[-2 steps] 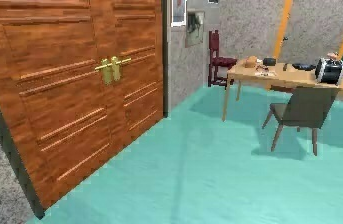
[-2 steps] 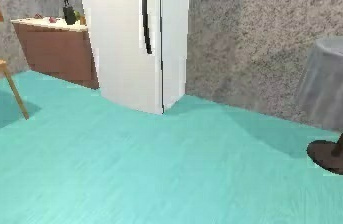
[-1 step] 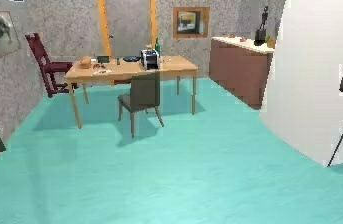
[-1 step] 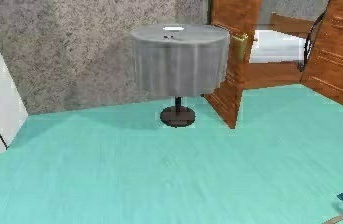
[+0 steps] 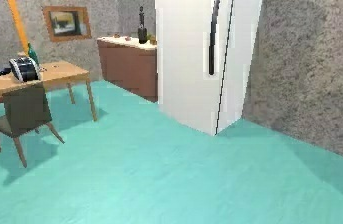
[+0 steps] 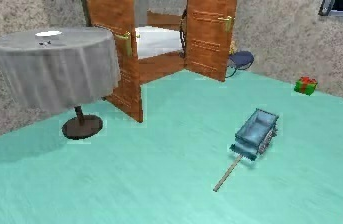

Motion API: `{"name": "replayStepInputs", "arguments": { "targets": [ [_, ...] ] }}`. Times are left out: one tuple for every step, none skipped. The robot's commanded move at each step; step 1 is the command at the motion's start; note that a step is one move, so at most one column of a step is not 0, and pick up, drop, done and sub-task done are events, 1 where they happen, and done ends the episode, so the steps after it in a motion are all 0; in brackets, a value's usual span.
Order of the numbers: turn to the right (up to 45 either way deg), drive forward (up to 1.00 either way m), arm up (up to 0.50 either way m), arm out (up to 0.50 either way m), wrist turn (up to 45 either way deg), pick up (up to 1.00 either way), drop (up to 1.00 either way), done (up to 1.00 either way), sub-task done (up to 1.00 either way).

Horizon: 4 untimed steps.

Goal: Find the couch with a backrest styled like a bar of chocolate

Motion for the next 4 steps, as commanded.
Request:
{"name": "replayStepInputs", "arguments": {
  "targets": [
    [0.0, 0.10, 0.00, 0.00, 0.0, 0.00, 0.00, 0.00, 0.00],
    [45.0, 0.00, 0.00, 0.00, 0.0, 0.00, 0.00, 0.00, 0.00],
    [24.0, 0.00, 0.00, 0.00, 0.0, 0.00, 0.00, 0.00, 0.00],
    [3.0, 0.00, 0.00, 0.00, 0.0, 0.00, 0.00, 0.00, 0.00]
  ]
}}
